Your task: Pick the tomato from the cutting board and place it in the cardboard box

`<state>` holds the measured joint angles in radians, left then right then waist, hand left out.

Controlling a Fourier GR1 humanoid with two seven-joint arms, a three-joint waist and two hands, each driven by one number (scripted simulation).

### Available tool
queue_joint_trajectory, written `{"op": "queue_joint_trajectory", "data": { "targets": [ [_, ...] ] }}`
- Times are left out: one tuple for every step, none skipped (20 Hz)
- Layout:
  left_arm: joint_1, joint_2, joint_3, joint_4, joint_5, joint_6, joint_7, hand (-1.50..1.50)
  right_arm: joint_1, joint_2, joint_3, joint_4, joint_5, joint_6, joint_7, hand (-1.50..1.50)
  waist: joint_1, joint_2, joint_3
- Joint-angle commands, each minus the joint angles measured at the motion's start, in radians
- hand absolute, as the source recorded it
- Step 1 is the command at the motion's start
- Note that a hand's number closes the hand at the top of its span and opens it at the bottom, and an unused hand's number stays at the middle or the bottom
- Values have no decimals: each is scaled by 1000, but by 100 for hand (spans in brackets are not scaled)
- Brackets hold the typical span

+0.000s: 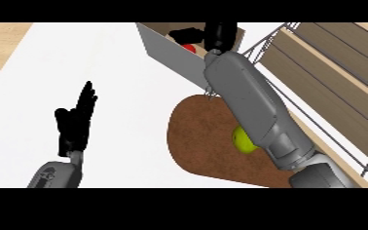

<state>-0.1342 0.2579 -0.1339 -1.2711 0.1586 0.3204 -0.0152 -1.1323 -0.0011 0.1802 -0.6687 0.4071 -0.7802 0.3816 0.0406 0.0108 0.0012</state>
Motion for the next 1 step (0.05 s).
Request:
{"op": "queue_joint_trajectory", "data": {
  "targets": [
    [-6, 10, 44, 43, 21, -20, -9, 0, 121, -3, -64, -109, -88, -16, -158, -150, -36, -7, -1]
  ]
}}
